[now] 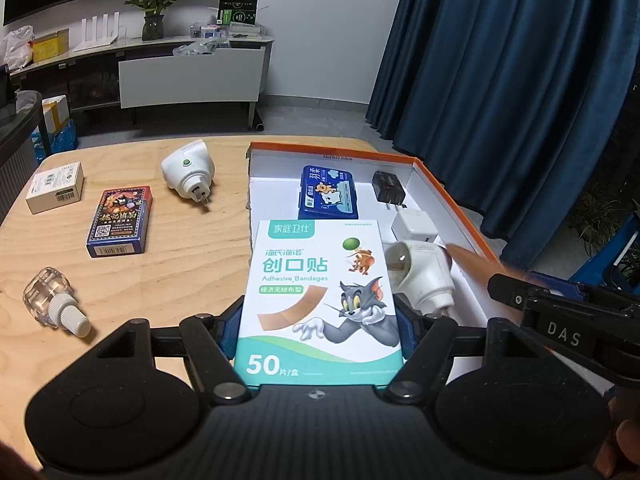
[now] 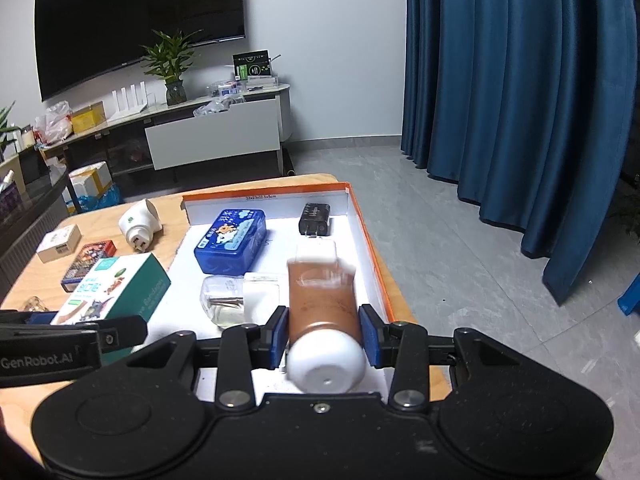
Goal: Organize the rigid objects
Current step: 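Release the brown tube with the right gripper while the left releases the bandage box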
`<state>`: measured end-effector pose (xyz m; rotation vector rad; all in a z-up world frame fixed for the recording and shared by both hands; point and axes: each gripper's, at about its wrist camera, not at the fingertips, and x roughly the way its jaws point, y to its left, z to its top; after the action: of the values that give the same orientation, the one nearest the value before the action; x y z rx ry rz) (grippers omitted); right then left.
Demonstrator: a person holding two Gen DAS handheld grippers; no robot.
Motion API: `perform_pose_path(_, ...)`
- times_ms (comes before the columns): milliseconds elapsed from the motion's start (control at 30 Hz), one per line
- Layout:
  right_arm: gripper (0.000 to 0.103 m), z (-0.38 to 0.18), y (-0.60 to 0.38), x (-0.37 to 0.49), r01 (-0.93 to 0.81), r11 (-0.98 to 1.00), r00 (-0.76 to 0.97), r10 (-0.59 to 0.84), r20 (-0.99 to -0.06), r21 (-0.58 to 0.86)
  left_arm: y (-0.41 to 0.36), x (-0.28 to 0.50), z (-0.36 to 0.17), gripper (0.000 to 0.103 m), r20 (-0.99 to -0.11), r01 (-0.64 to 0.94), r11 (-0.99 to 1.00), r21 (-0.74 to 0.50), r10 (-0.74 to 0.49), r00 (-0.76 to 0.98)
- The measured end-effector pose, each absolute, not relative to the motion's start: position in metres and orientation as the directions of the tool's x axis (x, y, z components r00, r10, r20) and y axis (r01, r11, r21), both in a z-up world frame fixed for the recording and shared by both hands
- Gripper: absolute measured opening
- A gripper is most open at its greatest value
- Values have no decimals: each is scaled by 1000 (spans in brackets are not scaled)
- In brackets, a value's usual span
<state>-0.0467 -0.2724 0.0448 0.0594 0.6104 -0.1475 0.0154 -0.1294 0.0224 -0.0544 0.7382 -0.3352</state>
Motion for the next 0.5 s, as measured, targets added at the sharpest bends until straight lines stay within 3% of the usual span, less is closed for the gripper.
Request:
perform_pose_path(67, 68, 47, -271, -45, 150, 989, 813, -116, -570, 13, -130, 16, 22, 72, -653, 282, 945, -166, -319, 687)
perform_pose_path(500, 71, 60, -275, -44, 172, 984, 828, -122, -547, 41, -137, 24, 9, 72, -698, 326, 920, -216, -379, 607)
